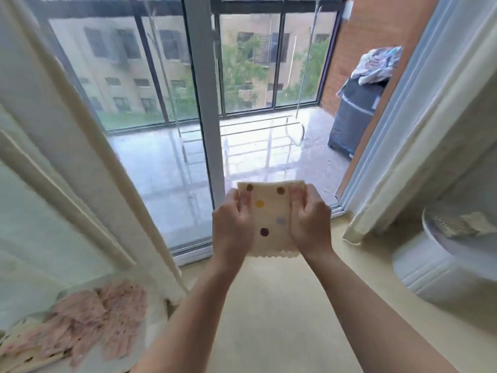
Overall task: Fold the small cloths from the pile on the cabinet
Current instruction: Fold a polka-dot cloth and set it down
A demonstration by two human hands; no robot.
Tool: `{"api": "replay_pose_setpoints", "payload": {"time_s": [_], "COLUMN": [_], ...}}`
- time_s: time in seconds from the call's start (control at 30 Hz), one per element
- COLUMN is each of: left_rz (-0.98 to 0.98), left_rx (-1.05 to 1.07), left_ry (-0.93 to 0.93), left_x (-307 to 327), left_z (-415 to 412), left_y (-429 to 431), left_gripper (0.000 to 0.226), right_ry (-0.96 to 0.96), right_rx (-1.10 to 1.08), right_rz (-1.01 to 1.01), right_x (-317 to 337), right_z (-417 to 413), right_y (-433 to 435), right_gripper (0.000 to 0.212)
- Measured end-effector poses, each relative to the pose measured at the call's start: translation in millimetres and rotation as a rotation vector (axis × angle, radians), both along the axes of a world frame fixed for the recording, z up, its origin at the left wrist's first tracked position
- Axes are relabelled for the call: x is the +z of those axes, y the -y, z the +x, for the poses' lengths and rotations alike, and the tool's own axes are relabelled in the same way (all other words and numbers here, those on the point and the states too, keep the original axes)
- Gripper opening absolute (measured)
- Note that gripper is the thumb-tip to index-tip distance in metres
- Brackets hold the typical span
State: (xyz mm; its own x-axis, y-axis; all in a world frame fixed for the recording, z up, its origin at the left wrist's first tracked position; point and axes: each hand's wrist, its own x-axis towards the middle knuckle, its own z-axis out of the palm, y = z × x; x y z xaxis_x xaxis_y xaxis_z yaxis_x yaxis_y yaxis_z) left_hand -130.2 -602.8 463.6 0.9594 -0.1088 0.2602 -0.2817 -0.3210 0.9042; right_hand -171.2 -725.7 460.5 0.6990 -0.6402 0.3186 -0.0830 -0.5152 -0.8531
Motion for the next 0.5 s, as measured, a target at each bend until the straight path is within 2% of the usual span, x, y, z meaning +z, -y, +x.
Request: {"api": "replay_pose_setpoints", "payload": {"time_s": [0.07,0.1,0.17,0.2,0.3,0.4,0.5], "left_rz": [-0.062,-0.115,-0.197,-0.216,-0.177,-0.077,-0.023], "left_rx": [-0.035,-0.046,-0.065,-0.083,-0.162,-0.185,-0.157], "left_ry": [-0.054,-0.099,-0.24,-0.315,-0.423,-0.371,-0.321], "left_x": [-7,-10,-13,-14,-20,-28,-41], "left_z": [-11,-16,-26,-31,-58,-89,-119], "left_y": [64,97,163,195,288,376,465], "left_gripper": [0.032,0.032,0.031,0.03,0.029,0.024,0.024], "right_ry": [-0.078,-0.128,-0.182,-0.197,-0.208,-0.185,-0.208], "right_rx": [0.003,0.033,0.086,0.094,-0.006,-0.093,-0.137], "right_rz": [0.182,0.339,0.636,0.662,0.495,0.384,0.269], "right_x": [-7,-10,-9,-9,-13,-19,-28], "right_z": [-16,-25,-49,-62,-98,-129,-155], "right_y": [68,103,168,199,289,368,449], "right_gripper": [0.046,0.05,0.038,0.031,0.031,0.031,0.04]}}
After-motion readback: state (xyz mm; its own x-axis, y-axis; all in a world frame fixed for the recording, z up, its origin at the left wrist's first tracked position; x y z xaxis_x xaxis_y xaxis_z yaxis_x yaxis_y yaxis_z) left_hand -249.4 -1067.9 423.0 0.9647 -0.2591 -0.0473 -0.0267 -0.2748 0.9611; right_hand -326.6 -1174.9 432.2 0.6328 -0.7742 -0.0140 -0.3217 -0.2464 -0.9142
